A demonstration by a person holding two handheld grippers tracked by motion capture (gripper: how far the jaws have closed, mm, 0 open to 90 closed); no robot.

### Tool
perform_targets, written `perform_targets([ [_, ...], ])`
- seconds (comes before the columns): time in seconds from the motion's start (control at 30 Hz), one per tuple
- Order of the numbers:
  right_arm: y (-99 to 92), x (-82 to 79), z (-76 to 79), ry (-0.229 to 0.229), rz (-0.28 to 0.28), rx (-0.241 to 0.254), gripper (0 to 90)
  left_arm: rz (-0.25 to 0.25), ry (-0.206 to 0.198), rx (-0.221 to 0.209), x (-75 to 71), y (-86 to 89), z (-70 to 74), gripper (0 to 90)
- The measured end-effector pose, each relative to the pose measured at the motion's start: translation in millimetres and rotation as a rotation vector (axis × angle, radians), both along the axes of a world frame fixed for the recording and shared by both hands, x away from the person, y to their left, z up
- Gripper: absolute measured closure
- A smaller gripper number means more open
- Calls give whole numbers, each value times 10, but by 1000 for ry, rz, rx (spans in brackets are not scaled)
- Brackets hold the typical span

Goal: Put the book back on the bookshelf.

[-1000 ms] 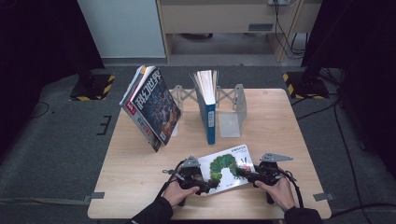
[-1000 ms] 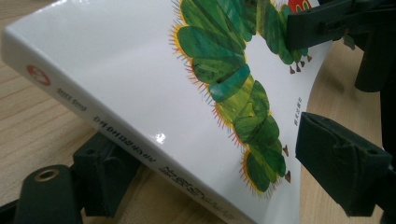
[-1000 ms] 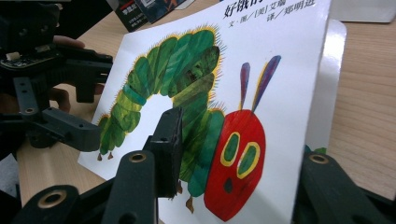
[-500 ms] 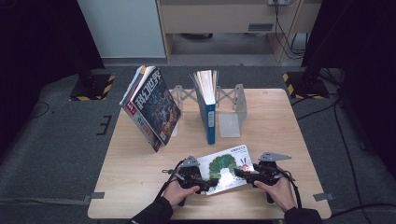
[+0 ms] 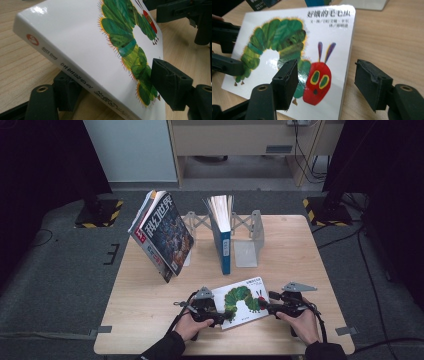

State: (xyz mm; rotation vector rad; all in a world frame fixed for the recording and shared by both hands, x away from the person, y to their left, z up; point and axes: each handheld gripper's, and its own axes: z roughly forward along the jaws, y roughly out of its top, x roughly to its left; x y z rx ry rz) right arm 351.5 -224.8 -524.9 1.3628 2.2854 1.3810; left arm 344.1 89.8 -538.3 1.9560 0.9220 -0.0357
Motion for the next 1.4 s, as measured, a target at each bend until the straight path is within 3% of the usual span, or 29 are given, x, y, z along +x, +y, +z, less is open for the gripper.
perform_targets([
  [0.23,60,-1,-57,32,29,-27,366,-4,6,-11,2,6,-4,261],
  [0.4,52,-10,-55,32,39,5,457,-24,5,-10,-6,-10,-3,267],
  [0.43,70,-16,-51,40,48,22,448,-24,5,-9,-9,-11,-2,252],
  [0.53,102,-15,-37,27,49,2,443,-17,7,-10,-12,-11,-3,254],
  [0.93,70,-12,-58,37,52,6,430,-10,-2,-12,-20,-9,3,283],
  [1.17,46,0,-15,2,36,30,450,-9,-2,-40,-14,8,70,392],
  [1.27,48,1,-24,14,34,31,426,-7,11,-47,-10,15,67,402],
  [1.4,36,-7,-56,63,53,42,421,-8,18,-52,-12,23,80,419],
])
